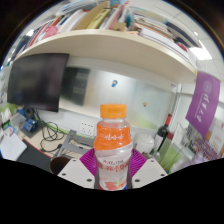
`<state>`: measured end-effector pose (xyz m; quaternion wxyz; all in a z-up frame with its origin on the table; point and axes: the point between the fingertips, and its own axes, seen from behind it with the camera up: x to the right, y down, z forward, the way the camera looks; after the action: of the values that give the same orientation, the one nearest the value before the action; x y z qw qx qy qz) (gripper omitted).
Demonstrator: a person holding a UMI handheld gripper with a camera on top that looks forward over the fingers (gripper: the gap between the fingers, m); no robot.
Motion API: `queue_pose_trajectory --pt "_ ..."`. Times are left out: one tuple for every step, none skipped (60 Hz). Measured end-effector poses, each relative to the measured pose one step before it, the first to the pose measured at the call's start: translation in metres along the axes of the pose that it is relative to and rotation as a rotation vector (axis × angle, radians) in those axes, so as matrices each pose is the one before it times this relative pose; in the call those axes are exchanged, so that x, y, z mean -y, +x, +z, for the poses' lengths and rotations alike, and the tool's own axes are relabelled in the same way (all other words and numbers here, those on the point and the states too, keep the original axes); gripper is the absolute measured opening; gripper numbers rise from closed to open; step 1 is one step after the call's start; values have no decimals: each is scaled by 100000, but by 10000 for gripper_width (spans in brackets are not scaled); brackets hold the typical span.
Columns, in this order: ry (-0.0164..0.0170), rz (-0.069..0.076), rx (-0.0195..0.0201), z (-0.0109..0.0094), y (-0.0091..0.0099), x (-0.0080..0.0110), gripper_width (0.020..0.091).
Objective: Pour water
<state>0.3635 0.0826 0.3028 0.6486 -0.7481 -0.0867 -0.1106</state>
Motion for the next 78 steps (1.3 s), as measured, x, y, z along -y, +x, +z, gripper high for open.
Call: queue_pose_trajectory --pt "-317 3387 274 205 129 -359 372" --pt "-235 3252 353 230 130 -389 370" --pt "-225 2913 303 239 119 -380 370" --pt "-162 2454 293 249 84 -363 369" --pt "-212 1954 394 215 45 -385 369" --pt "-179 1588 338 256 39 -369 370" --pt "-115 1190 289 246 29 -384 369" --pt "-31 808 -709 232 -415 -475 369" --pt "-502 406 944 306 109 -460 369" --pt "-633 54 561 265 -18 -483 371" --pt "-544 -59 318 260 36 -462 369" --pt "-288 -101 265 261 20 -399 370" --pt "-82 -143 428 250 -31 -386 370" --pt "-63 -177 575 258 -102 -381 370" --pt "-147 -54 -135 150 -398 -409 368" --pt "-95 -119 316 213 7 -368 369" --pt "-129 -173 266 299 -33 -387 369" --pt "-322 -398 491 239 -45 -390 369" --pt "-342 -361 603 225 -78 -377 370" --pt "-197 -103 514 211 -63 -334 369" --pt "26 57 410 196 -58 -266 370" --pt "90 34 453 183 -55 -233 369" --pt "32 79 466 187 -59 -258 368" --pt "-224 -67 45 122 -184 -302 368" --pt "-332 -153 338 179 18 -335 368" --pt "-491 -74 70 196 -41 -334 370" --pt "-260 104 189 176 25 -310 369" --pt "-301 238 161 137 36 -349 378" --pt "1544 472 -67 -53 57 326 376" --pt "1172 53 -407 69 230 74 372" --pt "-516 -369 -621 -10 209 -218 378" --pt "478 -85 -18 -27 12 92 377" --pt "-4 -170 133 88 -119 -68 379" --pt "-269 -125 -136 -123 11 -42 384" --pt "306 203 15 -78 -26 64 385" --pt "65 316 -81 -58 23 -46 394" --pt "199 216 -173 -36 70 -12 394" --pt "46 192 -101 -49 21 -25 397" --pt "-115 149 -247 11 92 -50 420" --pt "-133 98 -339 -80 46 -16 434" --pt "-190 186 -247 -56 9 -19 454" --pt "-41 190 -181 -47 -8 -1 467" --pt "-194 23 -189 -42 -5 -39 480" --pt "-247 -128 -199 -43 32 -25 486" --pt "-362 42 -148 -38 -13 -62 496" --pt "-574 233 -134 -59 21 -63 502" --pt "-604 325 -184 -58 13 -63 511" --pt "-621 416 -113 -6 43 -60 525" --pt "-698 501 -108 -57 -59 -91 533" --pt "-788 560 -30 -81 -46 -94 541" --pt "-884 640 -91 -86 3 -95 552" --pt "-1056 618 -169 -116 39 -163 563" --pt "-1295 585 -307 -132 73 -222 582" --pt "-1158 608 -469 -150 51 -214 606" --pt "-900 485 -224 -178 14 -149 632" --pt "-595 348 -136 -208 -20 -114 664" --pt "-311 266 -113 -249 -41 -77 687" --pt "-204 160 -437 -277 29 -120 707" --pt "-339 74 -418 -338 123 -99 718" --pt "-625 -53 -637 -308 -76 -211 722" --pt "-573 -177 -617 -405 19 -191 722" --pt "-543 -321 -849 -481 49 -179 721" --pt "-238 -587 -932 -519 64 -132 723" --pt "-86 -873 -957 -538 76 -92 723" --pt "-268 -977 -828 -568 121 -114 732" --pt "-494 -635 -944 -626 -58 -157 746" --pt "-619 -460 -859 -676 -24 -155 764" --pt "-591 -137 -548 -680 -103 -131 778" --pt "-572 187 -231 -700 -176 -119 780" --pt "-630 512 138 -721 -296 -79 779" --pt "-620 689 362 -735 -322 -39 779" --pt "-442 642 390 -800 -320 47 780" --pt "-263 691 454 -732 -386 95 782" --pt "131 652 404 -719 -357 223 782" --pt "249 504 285 -738 -345 270 785" --pt "315 263 152 -725 -349 308 786" --pt "350 -80 13 -716 -310 337 788" --pt "284 -262 -214 -704 -370 372 791"
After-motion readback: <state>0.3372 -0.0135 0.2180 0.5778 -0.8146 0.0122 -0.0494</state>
